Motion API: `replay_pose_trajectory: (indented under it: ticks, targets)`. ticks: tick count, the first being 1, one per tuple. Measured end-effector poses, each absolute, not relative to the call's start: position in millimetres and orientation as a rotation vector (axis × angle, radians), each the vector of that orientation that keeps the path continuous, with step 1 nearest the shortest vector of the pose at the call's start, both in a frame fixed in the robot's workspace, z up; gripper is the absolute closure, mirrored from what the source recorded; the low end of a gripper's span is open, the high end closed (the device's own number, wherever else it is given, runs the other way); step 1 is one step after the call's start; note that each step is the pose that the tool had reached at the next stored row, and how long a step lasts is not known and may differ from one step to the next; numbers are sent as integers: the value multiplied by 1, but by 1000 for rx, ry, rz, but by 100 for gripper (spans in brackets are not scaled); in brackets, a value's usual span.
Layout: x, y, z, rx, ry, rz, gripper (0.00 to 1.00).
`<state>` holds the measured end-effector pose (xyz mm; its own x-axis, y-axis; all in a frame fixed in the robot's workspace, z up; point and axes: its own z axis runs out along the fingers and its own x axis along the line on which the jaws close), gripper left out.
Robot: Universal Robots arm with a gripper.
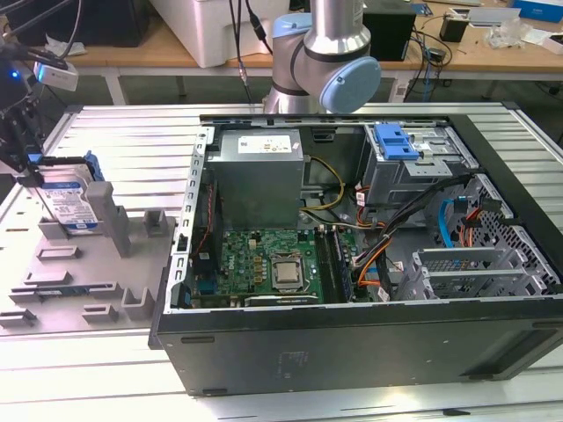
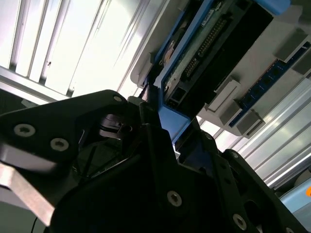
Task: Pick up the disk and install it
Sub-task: 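Pick up the disk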
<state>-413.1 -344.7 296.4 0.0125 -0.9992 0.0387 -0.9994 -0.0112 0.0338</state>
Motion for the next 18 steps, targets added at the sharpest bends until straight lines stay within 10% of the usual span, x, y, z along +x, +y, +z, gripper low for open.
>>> replay_pose_trajectory:
  ticks: [18]
  targets:
    - [-413, -345, 303, 2196, -2170, 10, 63]
